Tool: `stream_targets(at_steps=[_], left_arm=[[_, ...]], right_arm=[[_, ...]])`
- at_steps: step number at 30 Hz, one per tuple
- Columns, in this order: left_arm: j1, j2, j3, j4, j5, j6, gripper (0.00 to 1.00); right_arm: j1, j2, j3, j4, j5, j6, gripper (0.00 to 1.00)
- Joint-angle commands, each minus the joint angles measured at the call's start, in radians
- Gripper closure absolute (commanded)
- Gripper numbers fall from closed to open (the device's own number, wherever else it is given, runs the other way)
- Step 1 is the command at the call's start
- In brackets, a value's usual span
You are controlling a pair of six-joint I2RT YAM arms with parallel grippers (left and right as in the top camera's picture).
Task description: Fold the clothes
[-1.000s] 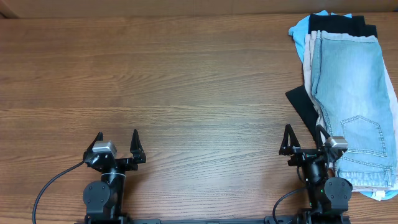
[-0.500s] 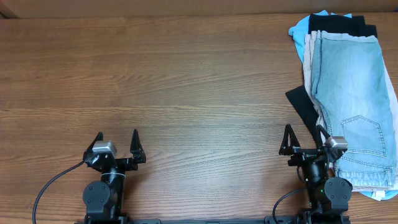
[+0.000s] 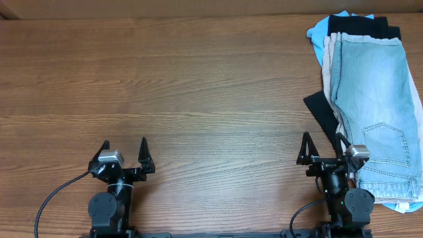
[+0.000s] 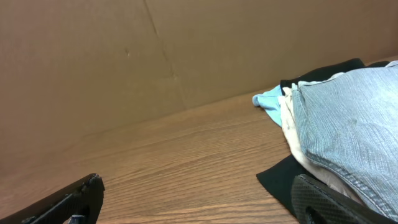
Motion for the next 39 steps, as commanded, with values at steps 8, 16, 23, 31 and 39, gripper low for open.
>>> stream_targets(at_steps=[8,16,23,31,39], left_arm=[[0.012,-0.011,-0.012,0.018,-0.026,-0.003,0.00],[0.012,-0.011,-0.012,0.029,-0.045,-0.003,0.00],[0.012,-0.011,0.003,0.175,-0.066,-0.003,0.00],[0.012,0.070,0.237,-0.009,-0.059,0.115,0.00],[0.012,0.427,0.567,-0.205,-0.050,0.133,0.00]], right_arm=[[-0.003,-0.012,-0.010,0.005,0.010,-0.007,0.00],[-0.003,-0.012,-0.010,0.123,0.005,0.001,0.00],[-0.003,-0.012,0.019,0.216,0.005,0.000,0.00],[-0.003,0.058,0.256,0.079,0.005,-0.085,0.00],[-0.003,0.383,0.654,-0.154,0.003,-0.158,0.00]])
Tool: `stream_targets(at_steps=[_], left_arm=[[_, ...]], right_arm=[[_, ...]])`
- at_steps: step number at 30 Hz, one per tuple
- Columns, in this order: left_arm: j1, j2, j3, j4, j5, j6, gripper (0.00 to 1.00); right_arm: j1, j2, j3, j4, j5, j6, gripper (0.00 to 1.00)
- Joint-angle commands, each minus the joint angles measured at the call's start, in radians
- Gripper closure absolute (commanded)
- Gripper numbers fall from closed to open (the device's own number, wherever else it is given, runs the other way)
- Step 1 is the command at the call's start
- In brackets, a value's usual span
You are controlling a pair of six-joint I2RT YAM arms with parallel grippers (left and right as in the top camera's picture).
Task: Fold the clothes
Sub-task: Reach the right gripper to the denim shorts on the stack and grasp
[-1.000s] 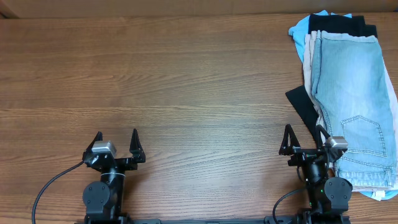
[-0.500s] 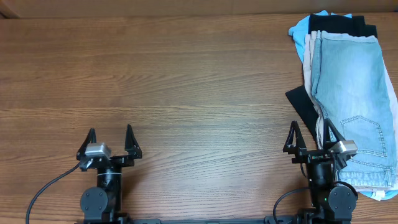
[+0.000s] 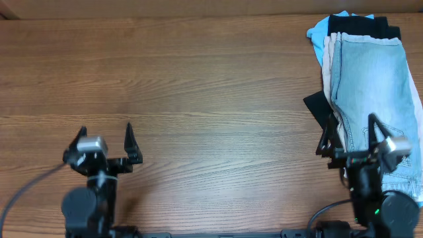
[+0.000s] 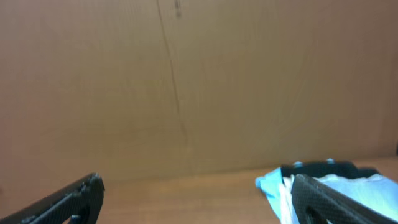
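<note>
A stack of folded clothes lies at the table's right edge, topped by light-blue denim shorts. Under them show a cream garment, a black one and a sky-blue one. My right gripper stands open, raised over the stack's near left part. The right wrist view looks level at the far wall, with the sky-blue cloth low at right and both fingertips wide apart. My left gripper is open at the near left, over bare wood.
A brown cardboard wall runs along the table's far edge. A black cloth corner sticks out left of the stack. The wooden table stretches bare from the left to the stack.
Both arms have lifted off their rest poses. The right gripper has shifted right, now over the shorts; the left has shifted left. The right wrist camera now looks higher, at the wall.
</note>
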Motion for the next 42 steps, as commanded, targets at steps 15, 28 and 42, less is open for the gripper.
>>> stream_targets(at_steps=[15,28,42], left_arm=[[0.012,0.910,0.907,-0.643,0.117,0.031,0.00],[0.010,1.144,0.909,-0.645,0.235,-0.043,0.00],[0.010,1.213,0.909,-0.629,0.265,-0.031,0.00]], right_arm=[[-0.003,0.949,0.953,-0.716,0.005,-0.137,0.00],[-0.354,1.271,0.951,-0.689,0.235,-0.016,0.00],[-0.716,1.605,0.951,-0.584,-0.038,-0.164,0.05]])
